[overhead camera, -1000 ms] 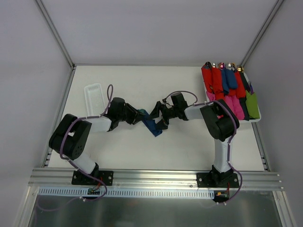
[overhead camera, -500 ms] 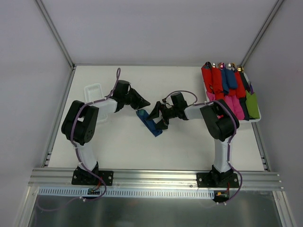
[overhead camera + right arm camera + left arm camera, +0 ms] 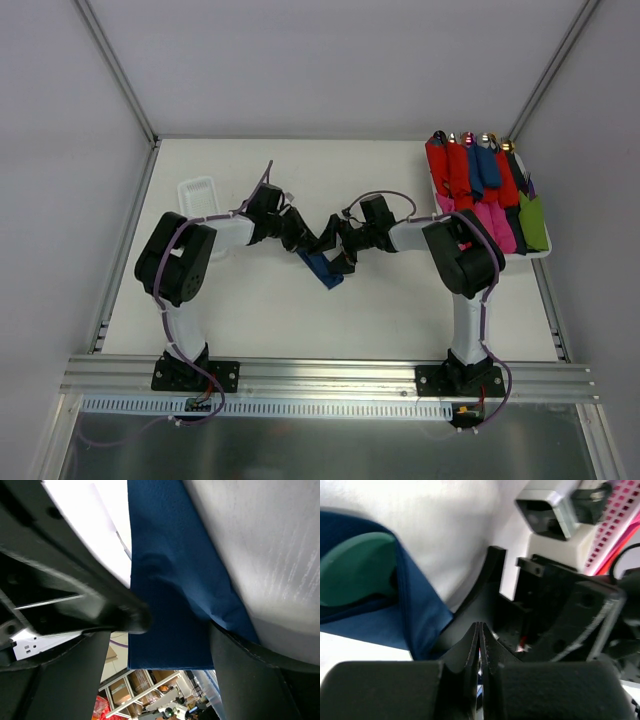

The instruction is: Place the utensils on the paper napkin and roll it up

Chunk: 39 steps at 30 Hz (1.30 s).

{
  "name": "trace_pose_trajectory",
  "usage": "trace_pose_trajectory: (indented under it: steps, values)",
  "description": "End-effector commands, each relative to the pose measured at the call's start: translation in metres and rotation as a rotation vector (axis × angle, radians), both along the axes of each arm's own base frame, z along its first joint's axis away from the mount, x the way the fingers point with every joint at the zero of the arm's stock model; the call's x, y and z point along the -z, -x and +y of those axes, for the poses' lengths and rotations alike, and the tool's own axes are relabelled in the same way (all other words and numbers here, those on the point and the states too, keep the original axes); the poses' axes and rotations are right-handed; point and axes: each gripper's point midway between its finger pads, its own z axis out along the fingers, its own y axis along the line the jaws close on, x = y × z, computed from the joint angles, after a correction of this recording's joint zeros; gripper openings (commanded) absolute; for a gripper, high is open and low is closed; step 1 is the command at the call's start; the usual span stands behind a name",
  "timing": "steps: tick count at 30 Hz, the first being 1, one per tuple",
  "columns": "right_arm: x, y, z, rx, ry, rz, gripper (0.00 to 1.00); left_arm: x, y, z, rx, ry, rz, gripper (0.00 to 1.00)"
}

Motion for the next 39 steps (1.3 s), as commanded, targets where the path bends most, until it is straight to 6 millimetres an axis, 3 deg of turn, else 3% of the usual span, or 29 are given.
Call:
trace_pose_trajectory:
  steps: [1, 10, 19, 21, 27, 30, 32, 36, 39]
  values:
    - [0.091, 0.045, -0.042, 0.051, 0.319, 0.271, 0.83, 0.019, 0.027, 0.001, 0.076, -0.009, 0.075, 0.00]
    - [0.081, 0.042, -0.039, 0.013, 0.305, 0.237, 0.82, 0.040, 0.052, 0.017, 0.121, -0.099, 0.154, 0.00]
    - [0.054, 0.025, -0.027, -0.032, 0.238, 0.149, 0.79, 0.062, 0.072, 0.034, 0.124, -0.168, 0.203, 0.00]
    - [0.043, 0.023, -0.022, -0.070, 0.194, 0.135, 0.77, 0.067, 0.073, 0.036, 0.119, -0.178, 0.214, 0.00]
    - [-0.022, -0.002, 0.001, -0.141, 0.008, 0.014, 0.69, 0.085, 0.072, 0.043, 0.103, -0.218, 0.243, 0.00]
    - [-0.050, -0.006, 0.002, -0.175, -0.040, -0.074, 0.61, 0.092, 0.074, 0.045, 0.104, -0.229, 0.257, 0.00]
    - [-0.059, -0.005, 0.000, -0.192, -0.049, -0.088, 0.58, 0.094, 0.075, 0.047, 0.101, -0.234, 0.262, 0.00]
    - [-0.066, -0.002, -0.005, -0.230, -0.051, -0.154, 0.43, 0.097, 0.074, 0.051, 0.098, -0.242, 0.261, 0.00]
    - [-0.060, 0.000, -0.013, -0.260, 0.000, -0.219, 0.31, 0.098, 0.074, 0.052, 0.100, -0.243, 0.259, 0.00]
